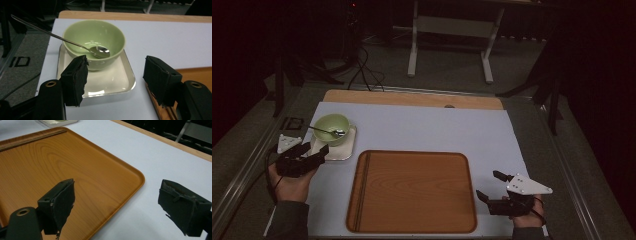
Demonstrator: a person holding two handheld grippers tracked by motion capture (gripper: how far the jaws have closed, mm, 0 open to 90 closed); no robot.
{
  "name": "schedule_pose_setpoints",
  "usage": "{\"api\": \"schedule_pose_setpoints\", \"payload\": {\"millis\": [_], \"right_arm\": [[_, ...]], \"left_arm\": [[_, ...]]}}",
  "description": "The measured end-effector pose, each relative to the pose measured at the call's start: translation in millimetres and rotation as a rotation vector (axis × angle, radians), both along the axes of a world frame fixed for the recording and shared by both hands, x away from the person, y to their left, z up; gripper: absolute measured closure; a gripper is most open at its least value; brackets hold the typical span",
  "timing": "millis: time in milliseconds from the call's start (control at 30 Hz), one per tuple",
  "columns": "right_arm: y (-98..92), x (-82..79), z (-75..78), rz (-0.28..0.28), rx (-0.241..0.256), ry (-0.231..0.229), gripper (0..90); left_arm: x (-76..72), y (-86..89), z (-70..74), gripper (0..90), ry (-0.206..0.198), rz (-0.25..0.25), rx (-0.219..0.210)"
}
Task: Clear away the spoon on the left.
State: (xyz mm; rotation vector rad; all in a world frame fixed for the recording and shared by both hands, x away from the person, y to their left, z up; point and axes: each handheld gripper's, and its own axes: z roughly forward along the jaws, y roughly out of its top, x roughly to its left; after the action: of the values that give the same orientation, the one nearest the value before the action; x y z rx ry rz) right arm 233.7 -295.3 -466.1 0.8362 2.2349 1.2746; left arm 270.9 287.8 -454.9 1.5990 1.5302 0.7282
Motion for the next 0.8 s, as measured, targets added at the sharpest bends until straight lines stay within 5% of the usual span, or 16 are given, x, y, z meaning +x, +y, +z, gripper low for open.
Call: {"api": "schedule_pose_setpoints", "payload": {"millis": [800], "right_arm": [[1.6,1.0,-0.7,0.009,-0.004,0.003,13.3]], "left_arm": [[42.5,22.3,-11.3,35.8,0.021,0.084,0.016]]}}
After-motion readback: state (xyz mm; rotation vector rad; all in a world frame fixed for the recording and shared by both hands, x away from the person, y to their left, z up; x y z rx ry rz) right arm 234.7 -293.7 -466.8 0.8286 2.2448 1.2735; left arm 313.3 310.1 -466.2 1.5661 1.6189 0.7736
